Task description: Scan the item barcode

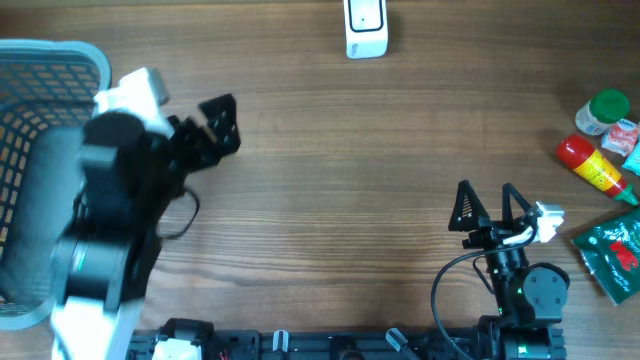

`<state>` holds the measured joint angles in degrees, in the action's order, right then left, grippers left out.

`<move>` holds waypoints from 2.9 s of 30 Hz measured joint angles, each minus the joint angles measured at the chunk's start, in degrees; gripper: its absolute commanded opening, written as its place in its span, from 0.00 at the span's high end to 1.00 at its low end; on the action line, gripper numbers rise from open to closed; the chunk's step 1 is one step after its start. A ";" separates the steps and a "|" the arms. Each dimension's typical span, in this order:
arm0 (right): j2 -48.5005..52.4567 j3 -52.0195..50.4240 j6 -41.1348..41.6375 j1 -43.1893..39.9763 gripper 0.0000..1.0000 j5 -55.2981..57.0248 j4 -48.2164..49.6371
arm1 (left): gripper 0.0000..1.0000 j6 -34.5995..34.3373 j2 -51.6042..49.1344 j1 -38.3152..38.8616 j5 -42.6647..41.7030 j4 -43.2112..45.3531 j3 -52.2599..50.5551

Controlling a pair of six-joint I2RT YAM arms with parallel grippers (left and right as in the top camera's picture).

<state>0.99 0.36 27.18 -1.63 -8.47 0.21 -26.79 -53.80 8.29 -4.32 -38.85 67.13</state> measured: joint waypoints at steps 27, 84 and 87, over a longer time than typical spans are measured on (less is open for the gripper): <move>-0.02 0.00 0.00 0.00 0.00 0.02 0.02 | 0.00 5.55 44.17 -4.68 -5.66 22.49 -34.53; -0.11 0.00 -18.43 0.00 0.00 2.60 -0.04 | 0.00 20.74 53.07 -4.68 1.51 34.56 -66.34; -0.11 0.00 -19.85 0.00 0.00 2.99 -0.04 | 0.00 20.74 53.07 -4.68 1.49 34.56 -66.34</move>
<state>0.89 0.36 7.33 -1.63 -5.48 0.16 -6.04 -0.73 3.62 -2.83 -4.29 0.80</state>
